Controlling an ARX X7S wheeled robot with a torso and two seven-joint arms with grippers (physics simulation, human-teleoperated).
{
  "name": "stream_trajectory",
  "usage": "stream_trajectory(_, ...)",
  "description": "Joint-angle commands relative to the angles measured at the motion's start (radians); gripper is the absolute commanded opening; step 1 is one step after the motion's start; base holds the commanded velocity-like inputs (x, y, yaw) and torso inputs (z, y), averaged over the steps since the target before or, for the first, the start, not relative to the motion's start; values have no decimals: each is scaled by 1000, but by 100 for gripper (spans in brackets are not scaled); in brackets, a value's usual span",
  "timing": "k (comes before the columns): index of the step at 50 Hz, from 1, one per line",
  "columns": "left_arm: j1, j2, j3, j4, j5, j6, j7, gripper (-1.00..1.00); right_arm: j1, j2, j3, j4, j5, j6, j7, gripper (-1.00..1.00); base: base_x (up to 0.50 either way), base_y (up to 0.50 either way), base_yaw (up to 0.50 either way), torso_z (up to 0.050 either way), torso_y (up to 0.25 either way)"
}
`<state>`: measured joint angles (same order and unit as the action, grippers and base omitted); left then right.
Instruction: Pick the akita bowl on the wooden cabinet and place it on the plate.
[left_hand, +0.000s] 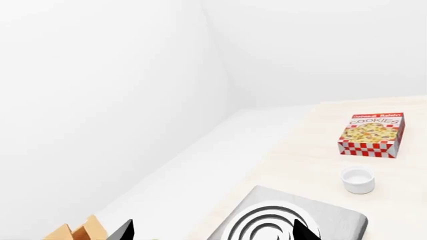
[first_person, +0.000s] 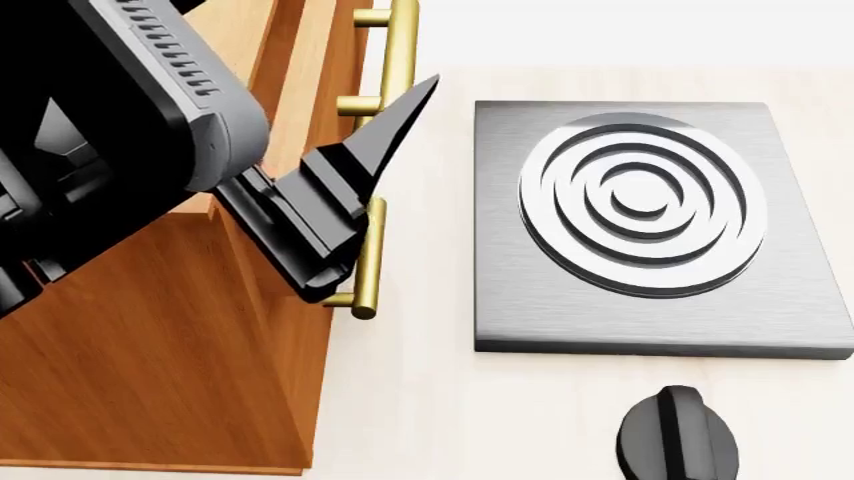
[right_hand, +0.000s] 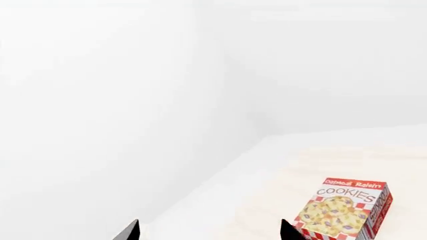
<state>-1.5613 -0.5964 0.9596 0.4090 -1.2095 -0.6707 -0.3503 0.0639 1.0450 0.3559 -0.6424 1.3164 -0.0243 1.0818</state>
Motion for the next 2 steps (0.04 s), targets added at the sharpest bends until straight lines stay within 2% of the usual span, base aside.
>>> stream_trajectory(1, 2, -2, -4, -2, -3, 4, 0, 100, 68, 64, 1, -88, 41, 13, 34, 100, 0, 0, 0, 0, 0)
stream_trajectory(2, 3, -2, -3, -2, -1, 4, 0, 100, 72, 67, 3, -95, 45, 13, 36, 100, 0, 0, 0, 0, 0)
